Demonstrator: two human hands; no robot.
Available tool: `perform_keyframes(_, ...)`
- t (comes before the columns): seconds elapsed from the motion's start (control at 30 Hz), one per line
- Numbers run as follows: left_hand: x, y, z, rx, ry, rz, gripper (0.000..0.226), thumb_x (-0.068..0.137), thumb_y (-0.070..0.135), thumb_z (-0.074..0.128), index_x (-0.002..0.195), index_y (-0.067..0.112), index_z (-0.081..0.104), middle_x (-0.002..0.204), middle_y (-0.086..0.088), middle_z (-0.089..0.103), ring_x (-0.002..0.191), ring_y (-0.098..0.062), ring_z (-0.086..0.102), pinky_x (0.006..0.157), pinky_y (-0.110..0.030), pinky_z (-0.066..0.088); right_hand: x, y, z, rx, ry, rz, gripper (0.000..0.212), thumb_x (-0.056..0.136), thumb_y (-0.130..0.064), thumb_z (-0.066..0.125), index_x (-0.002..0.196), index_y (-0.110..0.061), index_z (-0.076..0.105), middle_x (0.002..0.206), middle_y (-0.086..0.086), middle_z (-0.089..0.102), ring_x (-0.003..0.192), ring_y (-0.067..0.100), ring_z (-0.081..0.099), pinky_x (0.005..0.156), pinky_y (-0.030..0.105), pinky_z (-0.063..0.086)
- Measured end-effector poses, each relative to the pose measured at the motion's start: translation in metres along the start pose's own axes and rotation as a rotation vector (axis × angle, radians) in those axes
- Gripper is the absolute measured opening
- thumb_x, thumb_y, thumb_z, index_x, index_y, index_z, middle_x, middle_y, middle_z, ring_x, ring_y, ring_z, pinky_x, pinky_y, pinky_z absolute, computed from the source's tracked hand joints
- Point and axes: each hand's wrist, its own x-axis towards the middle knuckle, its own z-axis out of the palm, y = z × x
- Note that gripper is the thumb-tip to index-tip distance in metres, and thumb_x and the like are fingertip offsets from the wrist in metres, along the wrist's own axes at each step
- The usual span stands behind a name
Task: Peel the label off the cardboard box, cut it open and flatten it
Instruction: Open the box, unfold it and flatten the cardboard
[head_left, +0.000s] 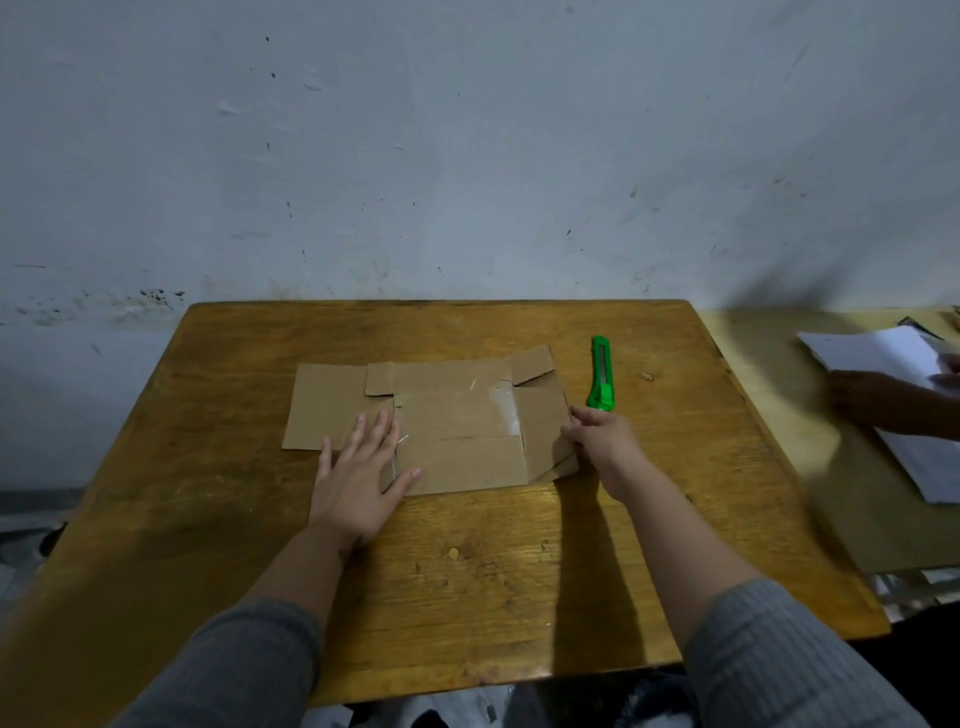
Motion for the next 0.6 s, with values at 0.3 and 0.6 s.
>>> perform_keyframes(0.3,0.000,-0.001,0.000,-0.022,0.011,0.013,0.071,0.091,0.066,0.020,0.151,0.033,0.000,0.154,0.017,-0.013,0.142,-0.008,-0.020,0.114,-0.047,-0.012,-0.010,-0.003,0.007,0.060,-0.307,-0.099,0.034,0.089,-0.009,0.059,0.121,-0.021,0.063,0.116,0.003,0.067,0.102,0.021,0.064,0.084,0.036,0.055)
perform_keyframes(0.6,-0.001,0.000,-0.001,-0.002,0.008,-0.001,0.070,0.093,0.064,0.022,0.151,0.033,0.001,0.155,0.017,-0.014,0.142,-0.008,-0.019,0.114,-0.046,-0.013,-0.018,0.010,0.035,-0.591,-0.229,-0.559,0.045,0.093,-0.014,0.054,0.136,-0.025,0.048,0.143,-0.005,0.038,0.133,0.014,0.037,0.113,0.031,0.030)
